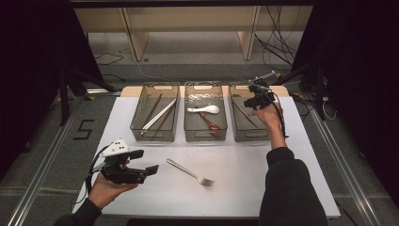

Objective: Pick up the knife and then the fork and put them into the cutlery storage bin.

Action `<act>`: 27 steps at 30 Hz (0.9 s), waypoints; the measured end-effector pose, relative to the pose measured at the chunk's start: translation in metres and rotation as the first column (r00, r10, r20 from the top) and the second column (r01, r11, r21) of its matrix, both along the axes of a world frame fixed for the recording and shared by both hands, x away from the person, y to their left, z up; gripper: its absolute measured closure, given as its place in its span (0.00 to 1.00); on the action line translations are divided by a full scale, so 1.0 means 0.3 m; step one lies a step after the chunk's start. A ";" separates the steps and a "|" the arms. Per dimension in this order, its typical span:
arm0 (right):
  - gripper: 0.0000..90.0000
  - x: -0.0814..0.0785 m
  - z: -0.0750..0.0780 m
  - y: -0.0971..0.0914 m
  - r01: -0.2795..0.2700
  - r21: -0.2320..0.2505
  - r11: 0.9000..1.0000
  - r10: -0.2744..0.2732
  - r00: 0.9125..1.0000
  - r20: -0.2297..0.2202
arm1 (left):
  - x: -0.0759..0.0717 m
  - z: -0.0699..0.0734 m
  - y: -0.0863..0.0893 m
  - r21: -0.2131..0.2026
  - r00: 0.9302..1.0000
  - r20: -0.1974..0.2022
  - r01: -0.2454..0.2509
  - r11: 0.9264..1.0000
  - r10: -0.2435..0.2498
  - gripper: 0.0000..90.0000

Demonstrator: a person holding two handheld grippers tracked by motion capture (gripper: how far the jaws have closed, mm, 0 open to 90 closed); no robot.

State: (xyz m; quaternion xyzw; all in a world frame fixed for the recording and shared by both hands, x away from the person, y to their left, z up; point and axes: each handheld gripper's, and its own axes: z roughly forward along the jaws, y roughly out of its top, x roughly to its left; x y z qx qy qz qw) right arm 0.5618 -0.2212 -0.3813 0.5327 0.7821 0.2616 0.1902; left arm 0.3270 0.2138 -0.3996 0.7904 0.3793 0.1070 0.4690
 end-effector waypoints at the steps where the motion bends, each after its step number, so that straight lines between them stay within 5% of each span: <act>1: 0.70 -0.003 0.001 -0.006 0.006 0.008 1.000 -0.006 1.000 -0.002 | 0.000 0.000 0.000 0.001 1.000 0.000 0.000 1.000 0.000 0.19; 11: 0.47 -0.079 0.055 -0.020 -0.047 0.104 0.994 0.047 0.999 0.009 | 0.004 -0.006 -0.006 0.008 1.000 -0.006 -0.001 1.000 0.001 0.18; 27: 0.37 -0.294 0.071 -0.009 -0.170 0.157 0.973 0.162 0.985 0.064 | 0.019 -0.016 -0.013 0.029 1.000 -0.020 0.006 1.000 -0.005 0.18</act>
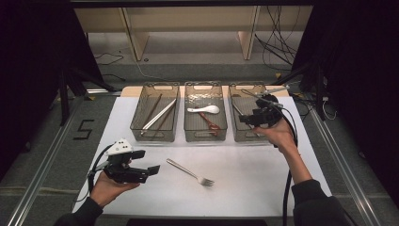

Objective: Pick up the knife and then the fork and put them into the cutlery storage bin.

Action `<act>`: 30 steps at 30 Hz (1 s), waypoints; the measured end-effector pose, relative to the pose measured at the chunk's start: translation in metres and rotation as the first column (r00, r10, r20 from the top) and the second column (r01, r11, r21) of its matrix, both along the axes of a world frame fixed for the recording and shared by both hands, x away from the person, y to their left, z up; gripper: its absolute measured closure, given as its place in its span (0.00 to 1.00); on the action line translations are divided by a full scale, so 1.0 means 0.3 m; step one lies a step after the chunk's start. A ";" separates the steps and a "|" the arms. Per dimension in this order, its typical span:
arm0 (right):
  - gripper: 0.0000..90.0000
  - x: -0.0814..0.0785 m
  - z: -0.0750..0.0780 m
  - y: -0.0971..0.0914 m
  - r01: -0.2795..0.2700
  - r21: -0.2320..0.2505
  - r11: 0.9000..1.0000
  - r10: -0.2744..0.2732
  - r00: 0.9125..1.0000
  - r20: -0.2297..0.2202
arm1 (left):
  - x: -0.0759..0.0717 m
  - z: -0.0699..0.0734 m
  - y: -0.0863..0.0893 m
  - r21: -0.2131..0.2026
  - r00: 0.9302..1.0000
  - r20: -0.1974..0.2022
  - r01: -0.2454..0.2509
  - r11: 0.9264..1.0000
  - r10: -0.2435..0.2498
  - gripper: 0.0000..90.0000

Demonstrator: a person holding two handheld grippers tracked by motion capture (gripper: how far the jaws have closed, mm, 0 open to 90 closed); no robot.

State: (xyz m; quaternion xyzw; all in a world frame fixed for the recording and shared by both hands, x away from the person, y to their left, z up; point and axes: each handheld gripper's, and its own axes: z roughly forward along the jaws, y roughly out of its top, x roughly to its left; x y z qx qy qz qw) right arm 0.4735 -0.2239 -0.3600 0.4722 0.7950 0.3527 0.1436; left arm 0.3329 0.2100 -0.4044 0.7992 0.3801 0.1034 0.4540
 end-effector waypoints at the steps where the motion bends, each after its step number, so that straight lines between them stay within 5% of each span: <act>1: 0.37 -0.014 -0.003 0.003 -0.010 -0.001 1.000 0.010 1.000 0.004 | 0.000 0.000 0.000 0.000 1.000 0.001 0.000 1.000 0.000 0.18; 9: 0.34 -0.106 -0.034 0.018 -0.052 0.001 0.999 0.052 0.999 0.011 | 0.017 -0.009 -0.016 0.022 1.000 -0.004 0.018 1.000 -0.017 0.18; 15: 0.33 -0.164 -0.056 0.000 -0.059 0.019 0.998 0.059 0.998 0.020 | 0.060 -0.031 -0.058 0.090 0.998 -0.025 0.064 0.994 -0.062 0.18; 19: 0.33 -0.211 -0.068 -0.008 -0.068 0.032 0.997 0.067 0.997 0.033 | 0.095 -0.051 -0.099 0.139 0.994 -0.044 0.109 0.984 -0.104 0.18; 28: 0.33 -0.300 -0.114 0.015 -0.110 0.060 0.992 0.108 0.994 0.036 | 0.165 -0.107 -0.190 0.279 0.978 -0.073 0.210 0.937 -0.197 0.18; 30: 0.33 -0.316 -0.124 0.027 -0.120 0.063 0.991 0.119 0.992 0.031 | 0.176 -0.116 -0.204 0.286 0.976 -0.079 0.218 0.933 -0.204 0.18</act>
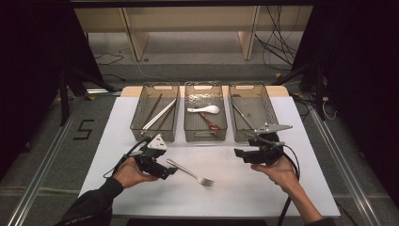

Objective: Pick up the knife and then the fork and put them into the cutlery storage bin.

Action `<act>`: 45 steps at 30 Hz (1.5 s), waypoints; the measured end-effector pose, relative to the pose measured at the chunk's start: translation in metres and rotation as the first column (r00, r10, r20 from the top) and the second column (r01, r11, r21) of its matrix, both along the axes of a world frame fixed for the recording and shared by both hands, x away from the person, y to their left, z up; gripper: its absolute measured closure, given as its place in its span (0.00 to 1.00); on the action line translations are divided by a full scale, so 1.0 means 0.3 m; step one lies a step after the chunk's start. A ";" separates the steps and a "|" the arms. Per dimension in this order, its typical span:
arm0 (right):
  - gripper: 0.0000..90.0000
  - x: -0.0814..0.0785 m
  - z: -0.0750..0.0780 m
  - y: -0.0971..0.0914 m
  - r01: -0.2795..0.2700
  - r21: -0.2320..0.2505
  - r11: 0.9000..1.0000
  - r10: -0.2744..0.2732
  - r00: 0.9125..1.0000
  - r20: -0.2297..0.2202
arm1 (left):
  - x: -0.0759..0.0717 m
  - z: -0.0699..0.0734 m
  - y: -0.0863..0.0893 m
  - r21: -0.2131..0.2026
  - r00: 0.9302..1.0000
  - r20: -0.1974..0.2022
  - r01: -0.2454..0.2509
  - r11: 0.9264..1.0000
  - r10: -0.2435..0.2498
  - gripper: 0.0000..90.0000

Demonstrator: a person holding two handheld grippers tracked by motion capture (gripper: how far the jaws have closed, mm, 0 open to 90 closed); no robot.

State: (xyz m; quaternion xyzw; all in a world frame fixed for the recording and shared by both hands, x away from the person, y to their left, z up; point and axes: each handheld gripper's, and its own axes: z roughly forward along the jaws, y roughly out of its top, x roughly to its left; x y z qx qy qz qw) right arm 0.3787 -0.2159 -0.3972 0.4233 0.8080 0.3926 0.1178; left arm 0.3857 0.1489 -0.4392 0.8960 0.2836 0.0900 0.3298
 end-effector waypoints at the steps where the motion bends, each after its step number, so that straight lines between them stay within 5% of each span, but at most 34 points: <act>1: 0.32 -0.007 -0.004 0.006 -0.006 0.001 1.000 0.006 1.000 0.003 | 0.005 -0.002 -0.005 0.008 1.000 0.001 0.003 1.000 -0.003 0.18; 18: 0.31 -0.096 -0.026 0.034 -0.053 0.008 0.999 0.053 0.999 0.004 | 0.044 -0.026 -0.058 0.094 0.998 -0.030 0.060 0.994 -0.057 0.20; 30: 0.31 -0.130 -0.021 0.033 -0.067 0.020 0.998 0.067 0.998 0.006 | 0.067 -0.057 -0.099 0.170 0.993 -0.055 0.117 0.978 -0.109 0.22; 34: 0.31 -0.132 -0.024 0.033 -0.071 0.021 0.997 0.071 0.997 0.001 | 0.075 -0.070 -0.106 0.219 0.990 -0.056 0.138 0.966 -0.129 0.25; 37: 0.32 -0.128 -0.029 0.031 -0.072 0.016 0.997 0.071 0.997 0.004 | 0.078 -0.073 -0.109 0.212 0.989 -0.059 0.145 0.966 -0.136 0.29; 45: 0.32 -0.124 -0.033 0.035 -0.079 0.013 0.997 0.079 0.997 0.000 | 0.089 -0.091 -0.118 0.221 0.978 -0.087 0.204 0.954 -0.189 0.39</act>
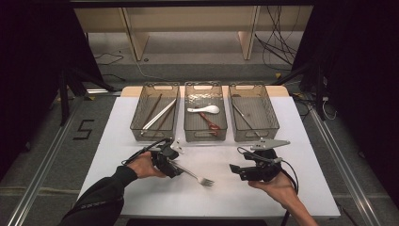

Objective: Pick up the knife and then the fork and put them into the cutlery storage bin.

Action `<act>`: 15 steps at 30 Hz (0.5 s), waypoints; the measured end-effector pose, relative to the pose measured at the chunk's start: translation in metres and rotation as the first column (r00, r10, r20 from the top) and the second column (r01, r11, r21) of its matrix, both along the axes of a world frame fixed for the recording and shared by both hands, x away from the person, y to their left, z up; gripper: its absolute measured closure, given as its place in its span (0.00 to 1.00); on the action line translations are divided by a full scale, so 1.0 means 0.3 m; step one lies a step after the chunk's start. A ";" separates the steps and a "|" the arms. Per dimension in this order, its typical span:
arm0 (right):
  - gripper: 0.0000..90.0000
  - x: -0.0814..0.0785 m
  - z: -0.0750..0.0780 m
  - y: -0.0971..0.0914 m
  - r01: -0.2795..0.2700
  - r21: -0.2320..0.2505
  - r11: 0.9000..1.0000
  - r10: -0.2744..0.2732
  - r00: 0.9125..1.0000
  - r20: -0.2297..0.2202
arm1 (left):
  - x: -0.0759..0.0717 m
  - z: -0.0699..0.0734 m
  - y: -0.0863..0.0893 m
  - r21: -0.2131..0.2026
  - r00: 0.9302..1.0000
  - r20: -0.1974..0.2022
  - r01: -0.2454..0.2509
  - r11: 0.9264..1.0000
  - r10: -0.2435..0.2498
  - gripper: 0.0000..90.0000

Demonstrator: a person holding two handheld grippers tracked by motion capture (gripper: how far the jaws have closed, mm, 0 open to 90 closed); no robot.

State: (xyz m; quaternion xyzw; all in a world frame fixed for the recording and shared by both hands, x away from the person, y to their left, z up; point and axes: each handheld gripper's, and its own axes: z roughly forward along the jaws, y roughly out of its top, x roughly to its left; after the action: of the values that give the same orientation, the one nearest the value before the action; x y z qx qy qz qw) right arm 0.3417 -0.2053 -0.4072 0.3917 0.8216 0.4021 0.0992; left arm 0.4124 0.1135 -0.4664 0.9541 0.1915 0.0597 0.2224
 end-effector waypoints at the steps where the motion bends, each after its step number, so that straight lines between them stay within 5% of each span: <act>1: 0.32 0.001 -0.001 0.000 0.000 -0.002 1.000 0.000 1.000 -0.002 | 0.002 -0.001 -0.003 0.007 1.000 -0.005 0.007 1.000 -0.007 0.40; 8: 0.33 0.006 -0.004 -0.008 0.005 -0.002 1.000 -0.005 1.000 -0.005 | 0.012 -0.011 -0.018 0.022 0.999 -0.030 0.037 0.999 -0.036 0.43; 15: 0.34 0.005 -0.004 -0.007 0.000 -0.006 1.000 0.000 1.000 -0.008 | -0.018 0.003 -0.030 0.075 0.996 -0.048 0.078 0.994 -0.074 0.60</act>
State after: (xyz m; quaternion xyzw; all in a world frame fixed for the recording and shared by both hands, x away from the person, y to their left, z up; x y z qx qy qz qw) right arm 0.3433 -0.2075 -0.4083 0.3931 0.8232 0.3979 0.0972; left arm 0.4069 0.1044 -0.4655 0.9697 0.1577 0.0369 0.1831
